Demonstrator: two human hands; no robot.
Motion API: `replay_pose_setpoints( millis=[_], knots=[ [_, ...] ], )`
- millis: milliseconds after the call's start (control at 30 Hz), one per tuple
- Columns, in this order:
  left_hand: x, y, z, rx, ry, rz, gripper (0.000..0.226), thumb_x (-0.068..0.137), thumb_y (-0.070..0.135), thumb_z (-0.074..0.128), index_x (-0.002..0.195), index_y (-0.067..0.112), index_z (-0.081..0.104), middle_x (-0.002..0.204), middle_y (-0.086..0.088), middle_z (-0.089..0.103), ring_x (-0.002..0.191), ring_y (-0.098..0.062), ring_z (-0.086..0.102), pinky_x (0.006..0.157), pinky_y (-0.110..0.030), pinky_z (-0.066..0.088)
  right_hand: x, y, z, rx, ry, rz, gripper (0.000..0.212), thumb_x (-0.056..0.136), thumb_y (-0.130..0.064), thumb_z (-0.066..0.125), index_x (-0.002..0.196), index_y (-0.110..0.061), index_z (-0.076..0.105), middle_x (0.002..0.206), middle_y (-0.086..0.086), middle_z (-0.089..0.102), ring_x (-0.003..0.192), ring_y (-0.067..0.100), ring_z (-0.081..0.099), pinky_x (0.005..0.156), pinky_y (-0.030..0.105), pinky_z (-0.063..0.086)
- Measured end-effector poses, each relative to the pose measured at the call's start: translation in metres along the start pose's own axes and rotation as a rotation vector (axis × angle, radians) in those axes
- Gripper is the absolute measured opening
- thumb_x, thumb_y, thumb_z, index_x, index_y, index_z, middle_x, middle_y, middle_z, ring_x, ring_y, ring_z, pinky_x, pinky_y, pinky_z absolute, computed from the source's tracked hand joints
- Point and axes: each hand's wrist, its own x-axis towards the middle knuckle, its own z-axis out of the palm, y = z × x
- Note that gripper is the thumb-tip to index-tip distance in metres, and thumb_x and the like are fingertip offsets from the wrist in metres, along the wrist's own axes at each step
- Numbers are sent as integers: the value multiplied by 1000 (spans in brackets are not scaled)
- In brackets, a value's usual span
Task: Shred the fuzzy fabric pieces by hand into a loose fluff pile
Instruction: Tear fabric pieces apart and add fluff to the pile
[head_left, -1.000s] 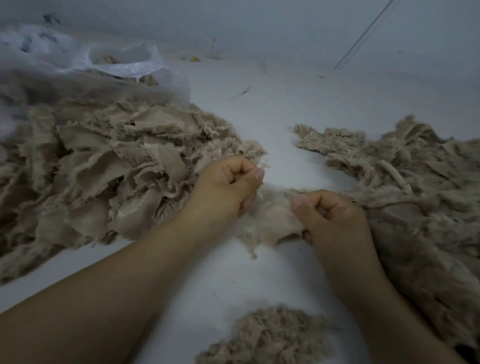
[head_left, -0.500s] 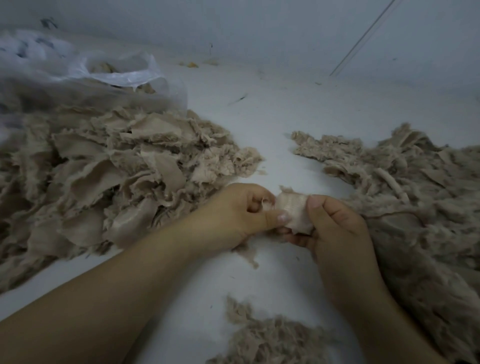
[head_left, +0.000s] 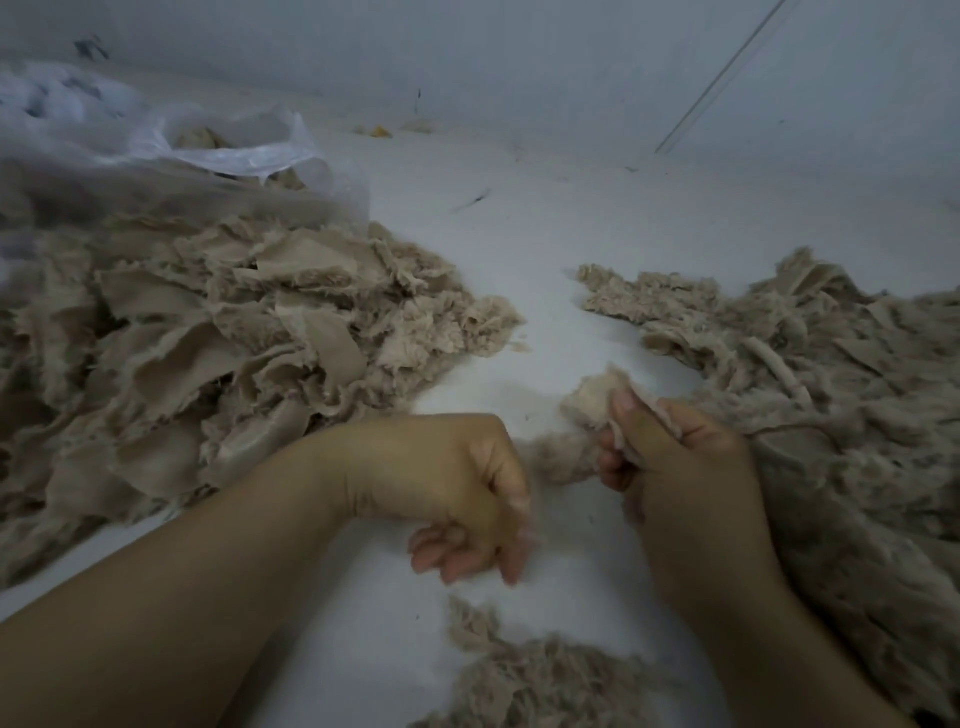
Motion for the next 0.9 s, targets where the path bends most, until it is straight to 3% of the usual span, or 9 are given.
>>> replay_pose_setpoints(
  millis=[133, 200, 267, 367, 467, 533, 633, 767, 900],
  knots=[
    [-2, 1, -3, 53, -76, -45, 32, 77, 9, 79, 107, 11, 71, 68, -16, 67, 37, -10, 51, 41, -18, 43, -3, -1, 0, -96, -61, -33, 37, 91, -21, 67, 55, -19, 57, 55, 1, 51, 51, 12, 48, 48, 20, 42],
    [1, -1, 0, -71, 121, 28, 24, 76, 15, 81, 96, 8, 70, 63, -25, 59, 31, -9, 46, 37, -15, 36, -4, -3, 0, -91, -63, -13, 35, 84, -26, 73, 57, -14, 55, 51, 1, 47, 47, 10, 43, 45, 19, 38],
    [9, -6, 1, -194, 489, 123, 30, 76, 29, 83, 85, 6, 65, 54, -22, 54, 28, -11, 38, 34, -13, 27, -4, -4, 0, -115, -105, -17, 39, 78, -30, 75, 61, 0, 57, 48, 0, 46, 44, 9, 40, 43, 18, 36],
    [22, -7, 7, -198, 753, 279, 34, 71, 31, 78, 95, 13, 62, 68, -38, 52, 40, -16, 39, 38, -18, 29, -5, -4, 0, -245, -203, -54, 38, 82, -19, 76, 62, 5, 53, 48, 4, 48, 45, 13, 40, 45, 23, 36],
    [26, -5, 12, -190, 789, 360, 14, 76, 23, 71, 81, 10, 68, 58, -23, 57, 40, -13, 45, 39, -15, 35, -7, -4, 1, -267, -228, -45, 31, 82, -21, 76, 67, 3, 63, 49, 3, 52, 45, 11, 43, 43, 23, 37],
    [28, -8, 11, -287, 845, 364, 16, 80, 18, 68, 74, 4, 64, 49, -11, 53, 33, -10, 40, 35, -13, 31, -6, -2, 1, -199, -192, -20, 31, 85, -28, 70, 71, 0, 68, 52, 3, 55, 46, 8, 46, 44, 20, 41],
    [28, -9, 7, -406, 892, 304, 18, 87, 14, 64, 78, -1, 59, 47, -11, 45, 26, -12, 30, 32, -12, 24, -1, 1, 1, -147, -119, 12, 34, 97, -24, 57, 72, -5, 71, 55, 0, 57, 48, 7, 47, 47, 18, 42],
    [23, -5, 8, -424, 764, 296, 25, 86, 31, 64, 78, 7, 62, 43, -11, 46, 26, -15, 30, 33, -12, 24, 0, 4, -1, -192, -75, 3, 40, 98, -27, 58, 70, 1, 63, 50, -2, 49, 45, 8, 41, 45, 22, 37],
    [17, -2, 7, -178, 617, 160, 29, 81, 39, 66, 65, 15, 62, 39, -5, 46, 27, -13, 31, 34, -13, 25, -2, 0, 1, -222, -34, -47, 49, 96, -31, 59, 50, -14, 54, 46, 1, 43, 42, 10, 36, 41, 21, 33]
  ],
)
